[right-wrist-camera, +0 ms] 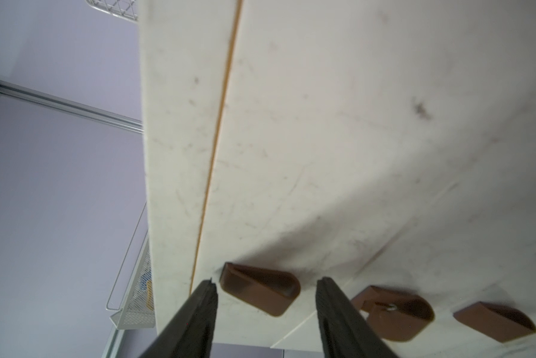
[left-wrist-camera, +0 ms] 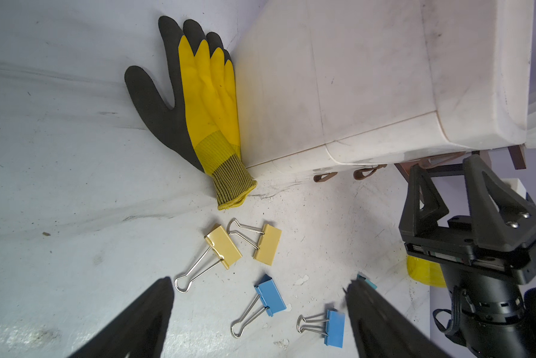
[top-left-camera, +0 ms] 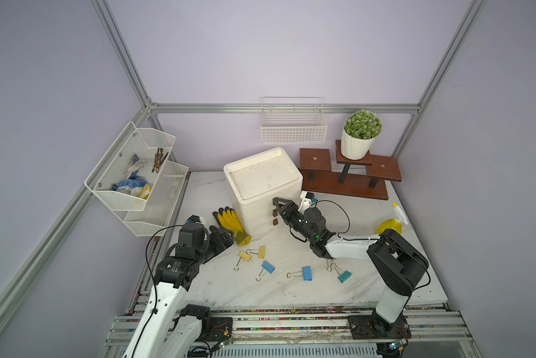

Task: Put the binder clips in the drawer according to color
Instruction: Open the drawer in the storage box.

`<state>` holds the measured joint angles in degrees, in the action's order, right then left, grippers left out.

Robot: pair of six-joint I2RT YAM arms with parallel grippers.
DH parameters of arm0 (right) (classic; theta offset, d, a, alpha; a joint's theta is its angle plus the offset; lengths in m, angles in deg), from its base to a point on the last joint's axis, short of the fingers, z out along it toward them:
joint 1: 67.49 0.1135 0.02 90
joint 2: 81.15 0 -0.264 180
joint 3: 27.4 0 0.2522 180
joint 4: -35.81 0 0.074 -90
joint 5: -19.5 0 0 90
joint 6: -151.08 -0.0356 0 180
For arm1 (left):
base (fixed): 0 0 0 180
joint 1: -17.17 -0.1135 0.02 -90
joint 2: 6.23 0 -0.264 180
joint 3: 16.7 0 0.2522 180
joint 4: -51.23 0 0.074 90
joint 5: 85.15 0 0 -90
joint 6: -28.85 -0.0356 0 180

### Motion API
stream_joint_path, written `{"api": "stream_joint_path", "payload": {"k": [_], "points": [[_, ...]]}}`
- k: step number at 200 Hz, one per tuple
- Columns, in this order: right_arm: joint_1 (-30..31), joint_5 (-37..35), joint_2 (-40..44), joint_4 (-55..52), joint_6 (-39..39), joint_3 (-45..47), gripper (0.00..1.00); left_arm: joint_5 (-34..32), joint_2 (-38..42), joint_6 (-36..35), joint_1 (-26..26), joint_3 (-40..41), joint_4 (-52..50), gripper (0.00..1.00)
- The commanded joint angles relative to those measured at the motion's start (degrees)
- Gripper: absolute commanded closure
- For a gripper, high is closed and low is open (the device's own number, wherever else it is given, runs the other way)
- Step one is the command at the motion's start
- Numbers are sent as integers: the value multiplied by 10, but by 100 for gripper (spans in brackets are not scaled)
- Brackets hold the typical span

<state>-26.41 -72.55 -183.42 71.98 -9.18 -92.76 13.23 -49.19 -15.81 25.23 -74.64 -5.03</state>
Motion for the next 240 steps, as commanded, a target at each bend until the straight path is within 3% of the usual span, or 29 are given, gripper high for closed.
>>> {"api": "stream_joint_path", "payload": {"k": [1,44,76,122,190,240], "points": [[-2,1,-15,23,-8,-17,50,2,3,-12,3,-20,3,9],[-1,-3,-25,38,-27,-21,56,-2,9,-12,3,-16,2,10],[-1,-14,-13,36,-25,-19,71,-2,6,-10,3,-15,1,10],[2,-31,13,22,-30,-5,100,-5,9,-10,3,-11,3,10],[19,-68,102,-34,-16,56,100,5,5,-6,3,5,7,10],[46,-86,241,-164,20,111,100,15,0,-1,3,28,12,11]]}}
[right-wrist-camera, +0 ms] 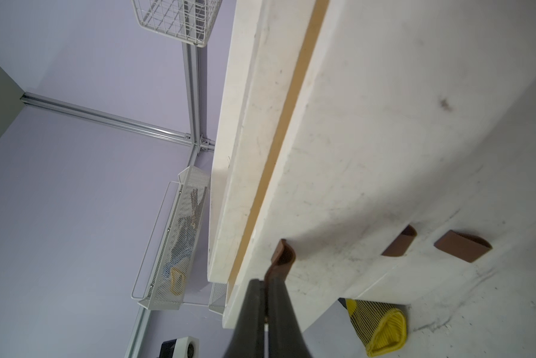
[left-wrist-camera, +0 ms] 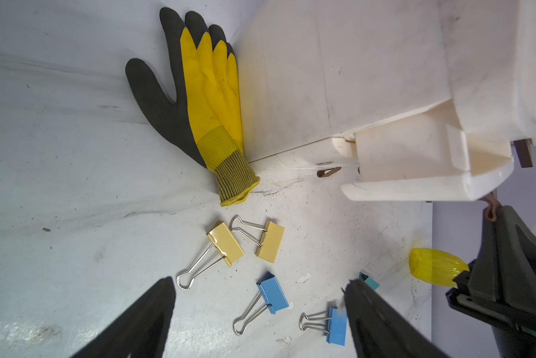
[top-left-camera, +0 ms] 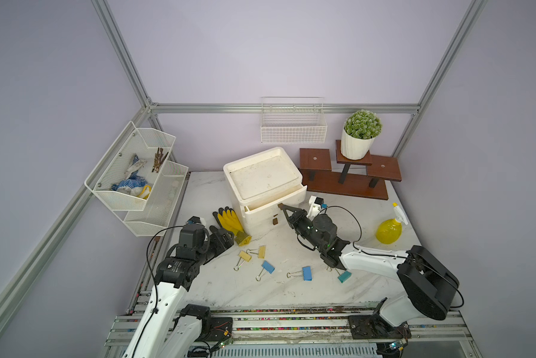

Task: Put the binder clips in the drawer according to color
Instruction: Open the drawer in the storage box, then pick up the binder clip at the center of the board.

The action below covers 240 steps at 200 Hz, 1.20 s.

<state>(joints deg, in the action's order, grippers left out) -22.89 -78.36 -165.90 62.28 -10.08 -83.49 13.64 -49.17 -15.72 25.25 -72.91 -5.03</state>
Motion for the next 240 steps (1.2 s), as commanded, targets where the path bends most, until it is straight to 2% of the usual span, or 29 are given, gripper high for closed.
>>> {"api": "stream_joint_path", "payload": {"k": [1,88,155,172,186,195,201,203,207,223,240], "points": [[11,-29,68,-69,29,20,100,11,0,-2,3,11,12,11],[33,-46,203,-185,36,78,100,26,-10,7,4,36,14,15],[45,-49,197,-211,31,76,100,31,-56,24,12,45,14,19],[45,-63,205,-250,37,66,63,25,-85,32,27,43,12,25],[45,-78,220,-292,48,55,44,18,-122,16,38,32,4,28],[45,-86,231,-312,60,51,37,8,-147,-4,40,18,-11,29],[46,-92,239,-325,70,49,36,0,-163,-20,44,12,-18,29],[45,-93,242,-329,73,47,31,-2,-168,-26,45,10,-19,29],[45,-97,248,-339,81,45,29,-6,-177,-38,46,5,-23,28],[45,-111,270,-378,109,34,26,-19,-220,-76,55,-12,-42,25],[46,-125,293,-405,136,28,25,-12,-260,-84,73,-16,-32,20]]}}
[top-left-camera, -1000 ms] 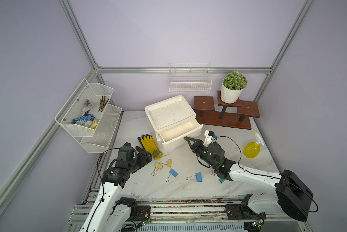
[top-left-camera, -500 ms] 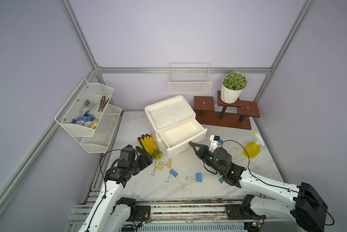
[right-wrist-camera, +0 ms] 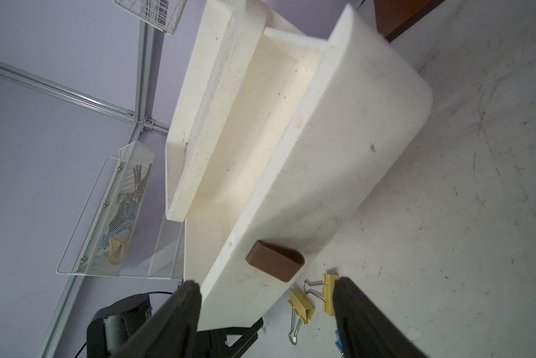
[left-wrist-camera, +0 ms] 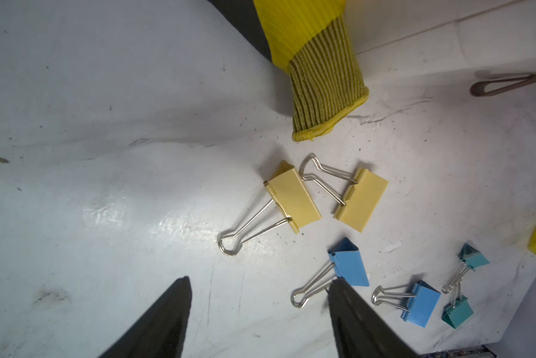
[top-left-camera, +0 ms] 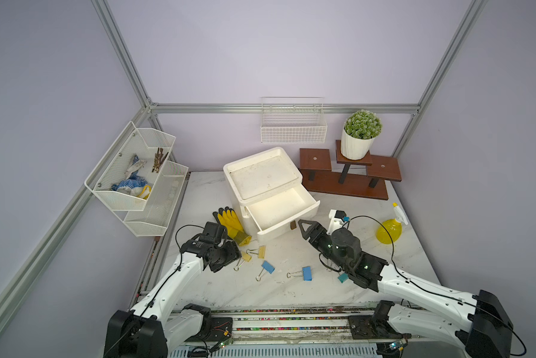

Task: Put the binder clips in the drawer according to color
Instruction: Pick up the binder clip at the center of the board.

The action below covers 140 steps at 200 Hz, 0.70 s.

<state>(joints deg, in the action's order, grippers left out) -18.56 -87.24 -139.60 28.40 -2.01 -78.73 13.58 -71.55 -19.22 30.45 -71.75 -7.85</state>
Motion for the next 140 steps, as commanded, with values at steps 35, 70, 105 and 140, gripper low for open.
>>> {"api": "stream_joint_path", "payload": {"k": [35,70,105,140], "points": [[2,-50,52,-98,83,-27,23,-60,-119,-54,77,-53,22,14],[2,-50,69,-100,82,-14,24,-83,-176,61,77,-79,29,14],[2,-51,83,-92,79,2,25,-123,-173,93,98,-118,39,25],[2,-52,88,-86,72,12,25,-144,-176,21,98,-114,31,23]]}}
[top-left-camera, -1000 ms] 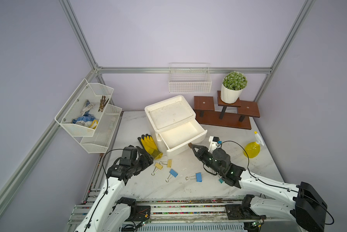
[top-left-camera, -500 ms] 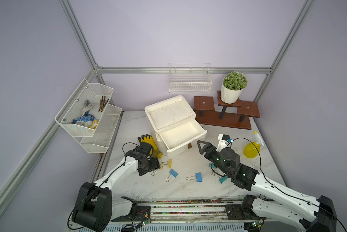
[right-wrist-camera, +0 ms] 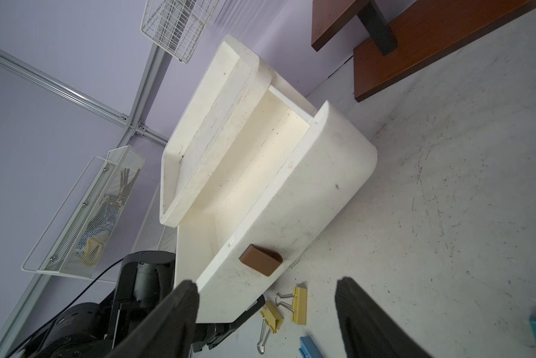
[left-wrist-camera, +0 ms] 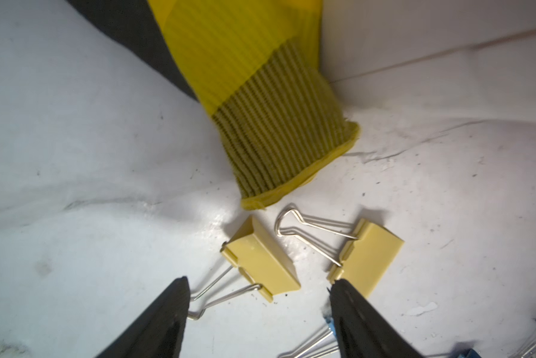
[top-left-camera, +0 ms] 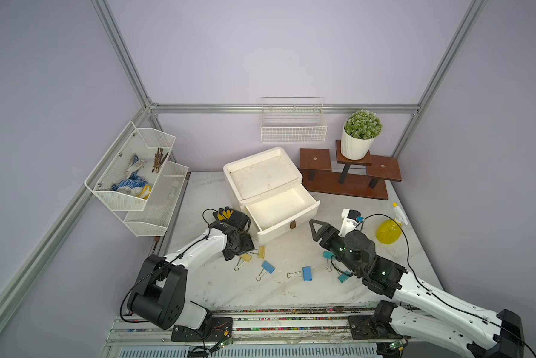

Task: Put the binder clips in the drawer according to color
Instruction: Pick up the binder clip at the center of the board.

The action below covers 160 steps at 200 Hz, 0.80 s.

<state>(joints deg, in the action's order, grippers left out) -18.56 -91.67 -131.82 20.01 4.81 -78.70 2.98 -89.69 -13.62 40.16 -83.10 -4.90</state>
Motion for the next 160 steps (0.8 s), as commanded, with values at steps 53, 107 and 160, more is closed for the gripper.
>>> {"api": "stream_joint_path", "payload": {"k": [53,107,160], "points": [[2,-4,6,4,-1,18,26,-4,-51,-7,-2,-1,32,19],[2,-9,8,3,-5,19,27,-30,-57,11,-1,8,-10,31],[2,-2,-6,23,-12,27,27,-41,46,24,-1,67,-24,34]]}}
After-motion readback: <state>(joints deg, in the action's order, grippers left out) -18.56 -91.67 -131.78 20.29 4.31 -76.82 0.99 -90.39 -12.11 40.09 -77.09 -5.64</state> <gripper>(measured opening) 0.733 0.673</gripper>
